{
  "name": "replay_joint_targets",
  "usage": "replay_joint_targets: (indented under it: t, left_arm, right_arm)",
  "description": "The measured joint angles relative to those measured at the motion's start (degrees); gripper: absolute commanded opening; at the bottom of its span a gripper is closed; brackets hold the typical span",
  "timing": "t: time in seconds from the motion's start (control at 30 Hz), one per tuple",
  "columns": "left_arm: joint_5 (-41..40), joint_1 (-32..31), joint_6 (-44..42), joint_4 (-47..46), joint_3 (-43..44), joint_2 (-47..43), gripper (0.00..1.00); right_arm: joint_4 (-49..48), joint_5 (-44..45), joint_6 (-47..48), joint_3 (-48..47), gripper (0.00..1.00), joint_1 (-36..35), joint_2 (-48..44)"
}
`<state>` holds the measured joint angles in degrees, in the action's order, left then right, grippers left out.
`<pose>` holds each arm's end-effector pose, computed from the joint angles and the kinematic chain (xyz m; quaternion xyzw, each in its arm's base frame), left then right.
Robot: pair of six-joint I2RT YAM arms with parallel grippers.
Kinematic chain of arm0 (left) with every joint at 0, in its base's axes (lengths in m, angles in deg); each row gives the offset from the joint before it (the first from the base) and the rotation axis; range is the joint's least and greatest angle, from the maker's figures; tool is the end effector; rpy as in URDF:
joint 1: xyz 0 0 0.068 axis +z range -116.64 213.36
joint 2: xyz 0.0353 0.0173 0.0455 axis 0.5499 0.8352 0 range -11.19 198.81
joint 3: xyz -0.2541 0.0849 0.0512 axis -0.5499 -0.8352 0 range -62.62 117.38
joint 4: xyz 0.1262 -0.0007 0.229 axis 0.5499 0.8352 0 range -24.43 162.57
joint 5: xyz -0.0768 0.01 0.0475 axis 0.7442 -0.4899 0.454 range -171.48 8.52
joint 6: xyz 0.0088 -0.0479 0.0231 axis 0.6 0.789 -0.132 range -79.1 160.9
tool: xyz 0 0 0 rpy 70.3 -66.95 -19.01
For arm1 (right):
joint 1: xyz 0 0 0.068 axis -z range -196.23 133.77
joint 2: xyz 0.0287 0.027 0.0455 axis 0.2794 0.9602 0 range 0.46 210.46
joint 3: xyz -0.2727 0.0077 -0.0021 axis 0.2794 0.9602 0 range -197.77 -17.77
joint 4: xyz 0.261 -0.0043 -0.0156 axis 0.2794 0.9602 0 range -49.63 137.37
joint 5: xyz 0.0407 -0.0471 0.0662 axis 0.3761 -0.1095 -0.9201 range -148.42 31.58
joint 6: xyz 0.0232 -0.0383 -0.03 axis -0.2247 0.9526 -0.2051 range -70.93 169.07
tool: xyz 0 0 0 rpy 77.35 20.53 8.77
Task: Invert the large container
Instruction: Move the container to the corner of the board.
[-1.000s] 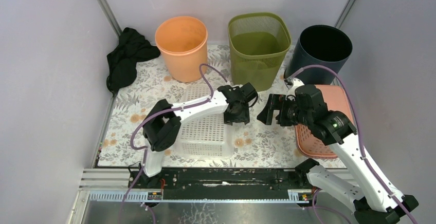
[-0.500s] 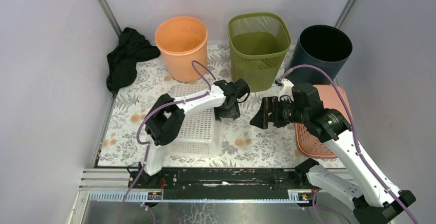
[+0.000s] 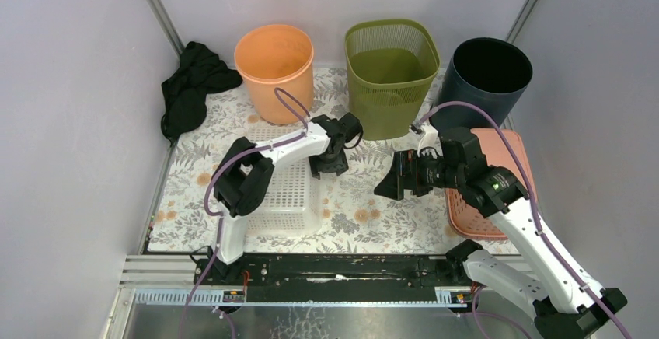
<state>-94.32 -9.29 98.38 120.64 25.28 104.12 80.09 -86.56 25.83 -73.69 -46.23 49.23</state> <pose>0.2938 -0.2599 0.1850 -0.1351 0.9824 0.0216 0.1274 0.1392 0.0998 0.3453 -0.1668 0.8424 0.3994 0.3211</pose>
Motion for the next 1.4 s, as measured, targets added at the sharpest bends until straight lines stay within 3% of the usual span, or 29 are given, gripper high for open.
replay_joint_targets:
  t: [1.4]
  left_arm:
    - [-0.2,8.9,-3.0,-0.3,-4.4,-0.9,0.64]
  right_arm:
    - [-1.6,-1.9,-0.1,1.0,1.00,0.0,-0.3]
